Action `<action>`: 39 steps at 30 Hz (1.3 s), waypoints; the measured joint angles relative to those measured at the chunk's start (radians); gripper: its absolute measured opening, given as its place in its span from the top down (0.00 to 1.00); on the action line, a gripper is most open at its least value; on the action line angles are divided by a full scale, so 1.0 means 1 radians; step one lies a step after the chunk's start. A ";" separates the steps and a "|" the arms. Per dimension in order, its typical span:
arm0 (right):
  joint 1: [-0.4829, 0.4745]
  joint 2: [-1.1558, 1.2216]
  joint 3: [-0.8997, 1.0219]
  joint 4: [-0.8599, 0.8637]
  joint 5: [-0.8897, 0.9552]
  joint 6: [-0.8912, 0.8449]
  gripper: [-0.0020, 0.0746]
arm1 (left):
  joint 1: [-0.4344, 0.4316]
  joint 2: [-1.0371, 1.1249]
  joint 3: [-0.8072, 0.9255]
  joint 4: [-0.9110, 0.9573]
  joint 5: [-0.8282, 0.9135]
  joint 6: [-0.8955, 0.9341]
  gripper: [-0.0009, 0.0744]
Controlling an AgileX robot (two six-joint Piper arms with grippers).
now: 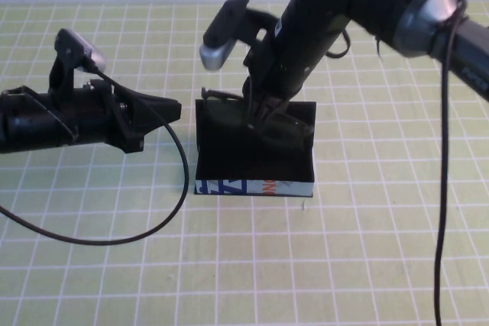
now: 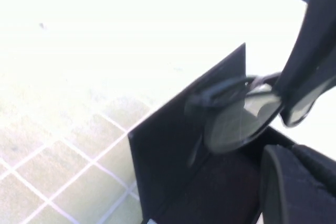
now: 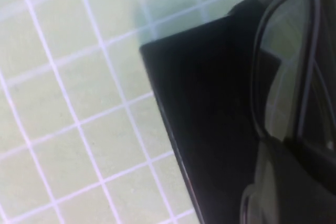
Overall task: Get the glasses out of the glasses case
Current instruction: Pick up the glasses from the glasses case, then place the glasses on the table
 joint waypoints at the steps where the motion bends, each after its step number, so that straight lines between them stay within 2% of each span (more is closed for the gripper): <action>1: 0.000 -0.016 0.000 -0.012 0.002 0.046 0.97 | 0.000 -0.008 0.000 0.000 0.002 -0.008 0.99; 6: -0.011 -0.090 0.010 -0.108 0.009 0.266 0.97 | 0.000 -0.056 0.000 0.005 -0.001 -0.059 0.99; 10: -0.073 -0.175 0.084 -0.119 0.009 0.395 0.97 | 0.000 -0.104 0.000 0.032 -0.003 -0.101 0.99; 16: -0.215 -0.332 0.370 -0.077 -0.005 0.533 0.97 | 0.000 -0.153 0.000 0.058 -0.032 -0.149 0.99; 20: -0.271 -0.383 0.589 -0.002 -0.129 0.605 0.97 | 0.000 -0.158 0.000 0.062 -0.036 -0.155 0.99; 29: -0.283 -0.369 0.862 0.098 -0.407 0.633 0.97 | 0.000 -0.158 0.000 0.066 -0.037 -0.160 0.99; 34: -0.283 -0.331 0.880 0.128 -0.430 0.633 0.96 | 0.000 -0.158 0.000 0.072 -0.037 -0.173 0.99; 39: -0.283 -0.308 0.880 0.135 -0.442 0.633 0.87 | 0.000 -0.158 0.000 0.104 -0.037 -0.181 0.99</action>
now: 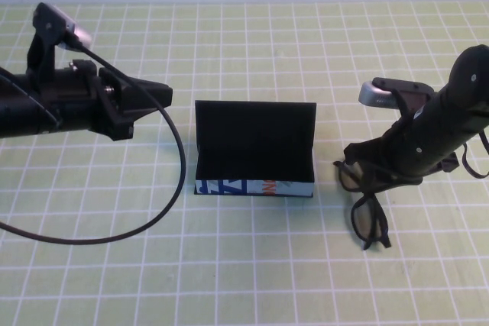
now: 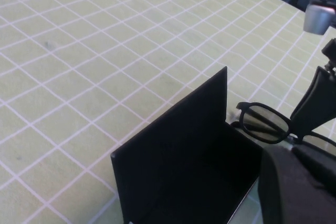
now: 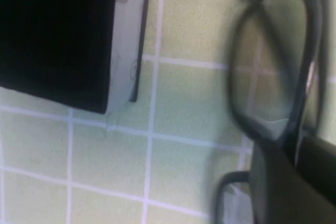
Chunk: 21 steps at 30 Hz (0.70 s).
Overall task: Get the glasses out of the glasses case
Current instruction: Place the glasses on the table
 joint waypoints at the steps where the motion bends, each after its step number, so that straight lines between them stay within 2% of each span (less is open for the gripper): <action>1: 0.000 0.002 0.000 0.000 -0.003 0.000 0.84 | 0.000 0.000 0.000 0.005 0.000 -0.002 0.99; 5: 0.000 0.005 0.000 -0.004 -0.012 0.000 0.72 | 0.000 0.000 0.000 0.012 0.000 -0.002 0.99; 10: -0.001 -0.017 0.000 -0.014 0.009 0.000 0.68 | 0.000 0.000 0.000 0.009 -0.001 -0.011 0.99; 13: -0.001 -0.079 0.000 -0.016 0.063 0.000 0.73 | 0.000 0.000 0.000 -0.013 -0.005 -0.040 0.99; 18: -0.001 -0.246 0.030 -0.020 0.169 0.017 0.88 | 0.000 -0.039 0.000 0.019 0.000 -0.114 0.99; 21: -0.001 -0.392 0.092 -0.032 0.188 0.021 0.92 | 0.000 -0.108 0.004 0.023 -0.013 -0.159 0.99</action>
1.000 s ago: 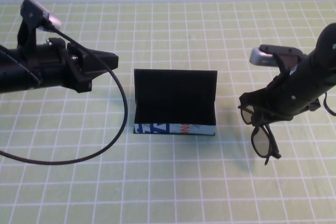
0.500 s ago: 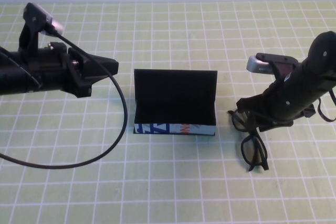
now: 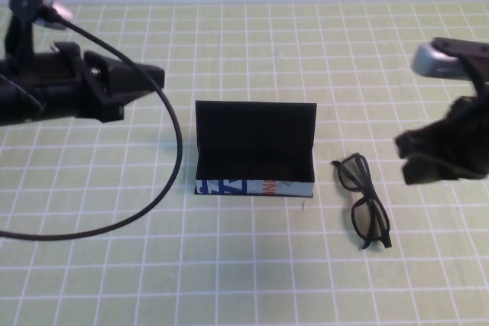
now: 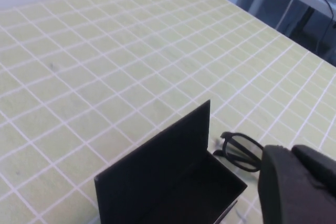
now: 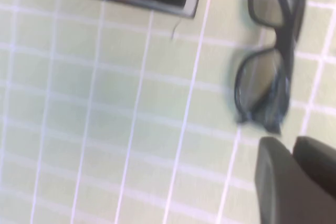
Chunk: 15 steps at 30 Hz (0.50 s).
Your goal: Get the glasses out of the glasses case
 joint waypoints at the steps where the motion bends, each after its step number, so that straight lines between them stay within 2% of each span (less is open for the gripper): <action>1: -0.002 -0.060 0.029 -0.004 0.008 0.004 0.92 | 0.000 -0.032 0.000 0.010 -0.008 -0.018 0.99; 9: -0.004 -0.553 0.259 -0.016 0.070 0.029 0.96 | 0.000 -0.371 0.066 0.112 -0.143 -0.133 0.99; 15: -0.004 -0.914 0.377 -0.016 0.079 0.031 0.99 | 0.000 -0.652 0.294 0.066 -0.277 -0.140 0.99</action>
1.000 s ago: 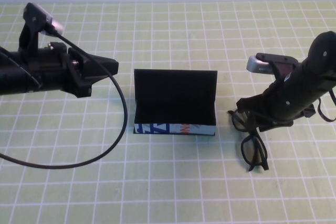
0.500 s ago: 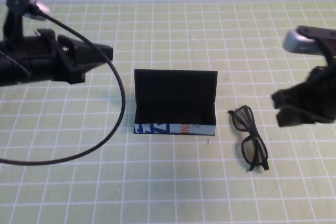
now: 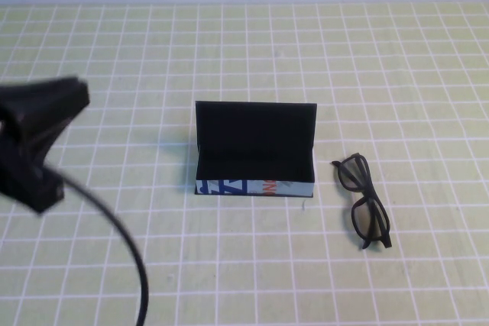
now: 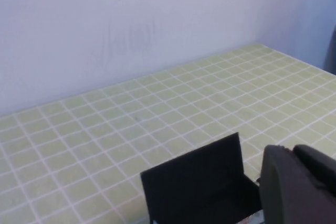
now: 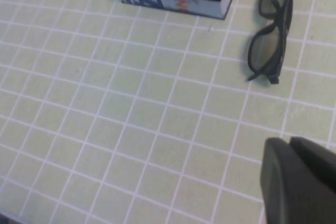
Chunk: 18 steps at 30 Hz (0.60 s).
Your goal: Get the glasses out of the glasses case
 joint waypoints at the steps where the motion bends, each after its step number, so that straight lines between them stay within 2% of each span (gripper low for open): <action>1: 0.000 -0.038 0.016 0.000 -0.005 0.000 0.99 | 0.000 -0.045 0.049 -0.008 -0.026 -0.002 0.99; 6: 0.000 -0.202 0.106 0.000 -0.136 -0.003 0.99 | 0.000 -0.260 0.282 -0.083 -0.170 0.011 0.99; 11: 0.000 -0.254 0.233 0.013 -0.417 -0.036 0.99 | 0.000 -0.496 0.510 -0.248 -0.295 0.095 0.99; 15: -0.001 -0.247 0.360 0.032 -0.665 -0.057 0.99 | 0.000 -0.630 0.666 -0.292 -0.394 0.148 0.99; 18: -0.001 -0.224 0.445 0.036 -0.873 -0.085 0.99 | 0.000 -0.688 0.717 -0.299 -0.470 0.161 0.99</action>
